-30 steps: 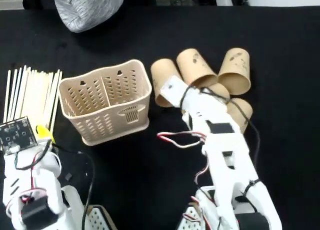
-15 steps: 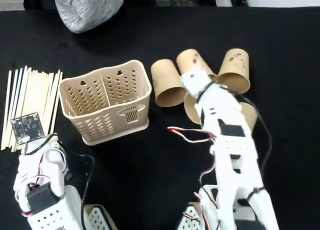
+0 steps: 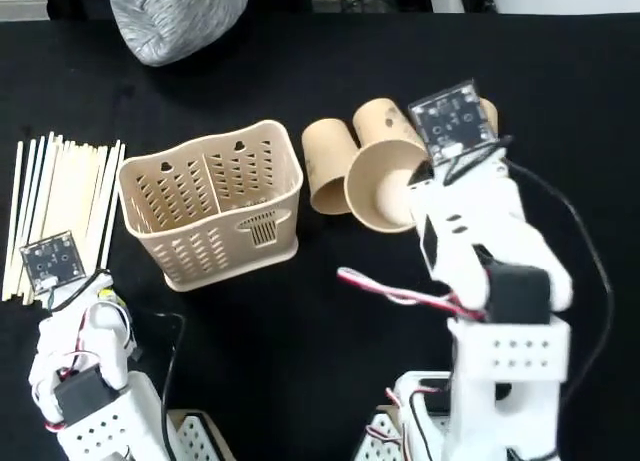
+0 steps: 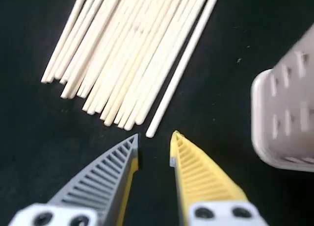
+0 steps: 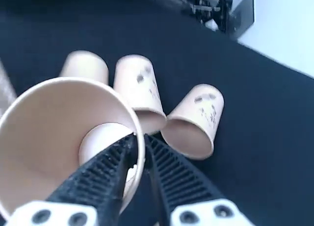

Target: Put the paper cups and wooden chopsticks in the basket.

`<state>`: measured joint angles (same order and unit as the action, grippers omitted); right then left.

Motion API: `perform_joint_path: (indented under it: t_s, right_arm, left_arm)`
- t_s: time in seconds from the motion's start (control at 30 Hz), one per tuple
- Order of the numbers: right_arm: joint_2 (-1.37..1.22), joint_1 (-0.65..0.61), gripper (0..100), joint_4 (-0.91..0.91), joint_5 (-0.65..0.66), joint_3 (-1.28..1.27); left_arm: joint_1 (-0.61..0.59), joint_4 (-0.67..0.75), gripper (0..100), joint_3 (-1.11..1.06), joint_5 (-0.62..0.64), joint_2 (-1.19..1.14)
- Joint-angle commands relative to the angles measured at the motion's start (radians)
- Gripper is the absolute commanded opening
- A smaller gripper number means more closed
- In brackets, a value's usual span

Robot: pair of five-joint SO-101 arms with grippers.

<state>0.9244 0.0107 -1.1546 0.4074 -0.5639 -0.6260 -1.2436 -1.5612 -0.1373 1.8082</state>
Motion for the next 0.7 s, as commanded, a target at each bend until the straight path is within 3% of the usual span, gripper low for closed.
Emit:
perform_joint_path:
  t_s: [0.0,0.33,0.67]
  right_arm:
    - [0.01,-0.077,1.1,-0.124,-0.092,0.249]
    - [-0.211,-0.342,1.1,-0.129,-0.279,0.601]
    - [-0.588,-0.476,1.1,-0.087,-0.293,0.788]
  left_arm:
    - [-0.033,0.012,12,-0.008,-0.006,-0.005]
    - [0.068,0.021,12,-0.062,-0.006,-0.005]
    - [0.07,0.021,12,-0.067,-0.006,-0.005]
